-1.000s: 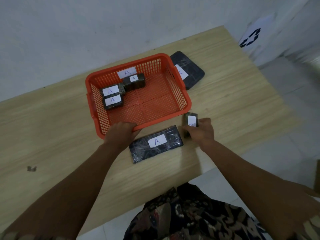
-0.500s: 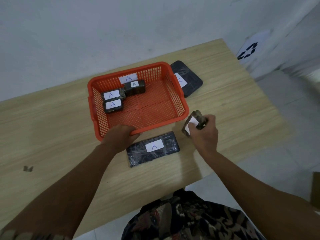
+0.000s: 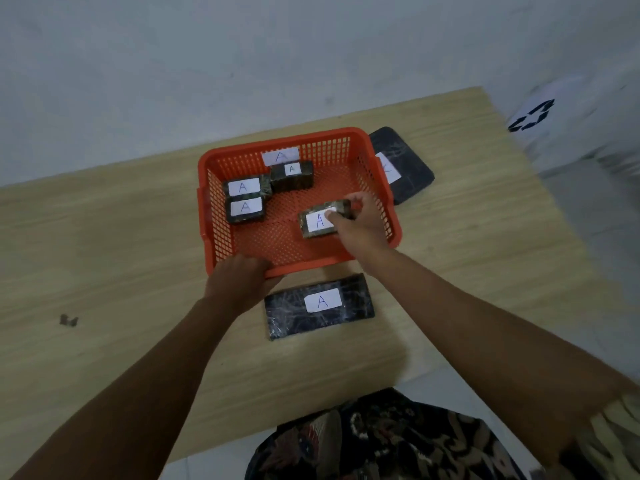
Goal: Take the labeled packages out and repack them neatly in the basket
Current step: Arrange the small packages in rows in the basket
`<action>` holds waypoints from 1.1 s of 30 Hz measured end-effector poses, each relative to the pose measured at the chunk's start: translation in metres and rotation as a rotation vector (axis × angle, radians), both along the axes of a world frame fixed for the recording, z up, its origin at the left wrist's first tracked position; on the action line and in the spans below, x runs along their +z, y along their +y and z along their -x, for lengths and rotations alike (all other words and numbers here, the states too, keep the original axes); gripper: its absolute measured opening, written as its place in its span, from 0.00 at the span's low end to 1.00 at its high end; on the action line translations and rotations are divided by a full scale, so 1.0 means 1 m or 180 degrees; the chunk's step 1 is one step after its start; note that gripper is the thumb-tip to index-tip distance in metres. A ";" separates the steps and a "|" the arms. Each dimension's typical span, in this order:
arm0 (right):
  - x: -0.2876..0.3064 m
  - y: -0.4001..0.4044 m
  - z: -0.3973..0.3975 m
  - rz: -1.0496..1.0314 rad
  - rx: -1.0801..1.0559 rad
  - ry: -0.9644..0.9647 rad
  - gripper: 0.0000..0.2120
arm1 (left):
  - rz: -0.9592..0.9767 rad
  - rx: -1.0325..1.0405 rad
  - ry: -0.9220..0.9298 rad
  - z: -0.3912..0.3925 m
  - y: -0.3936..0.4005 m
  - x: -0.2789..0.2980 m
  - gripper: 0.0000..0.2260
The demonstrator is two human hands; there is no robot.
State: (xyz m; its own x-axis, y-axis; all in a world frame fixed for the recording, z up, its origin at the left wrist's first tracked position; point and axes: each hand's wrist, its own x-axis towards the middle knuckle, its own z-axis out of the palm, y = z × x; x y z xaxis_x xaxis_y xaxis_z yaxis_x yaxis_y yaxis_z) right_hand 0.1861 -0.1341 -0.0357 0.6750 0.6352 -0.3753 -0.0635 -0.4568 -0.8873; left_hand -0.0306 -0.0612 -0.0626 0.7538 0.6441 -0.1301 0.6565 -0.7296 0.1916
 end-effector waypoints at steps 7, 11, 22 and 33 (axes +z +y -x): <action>-0.035 0.051 -0.006 0.0153 -0.0174 0.0782 0.14 | -0.0047 -0.0017 -0.0003 -0.001 0.001 -0.002 0.17; -0.040 0.073 -0.004 0.0311 -0.0096 0.0561 0.12 | -0.0098 -0.0005 0.0122 -0.001 0.002 -0.003 0.17; -0.034 0.079 -0.008 0.0758 0.0675 -0.0814 0.10 | -0.0100 -0.0003 0.0049 -0.001 0.003 -0.006 0.18; -0.003 -0.037 -0.012 -0.1059 0.1693 -0.2655 0.04 | 0.0173 0.0044 0.0087 -0.003 0.002 -0.001 0.19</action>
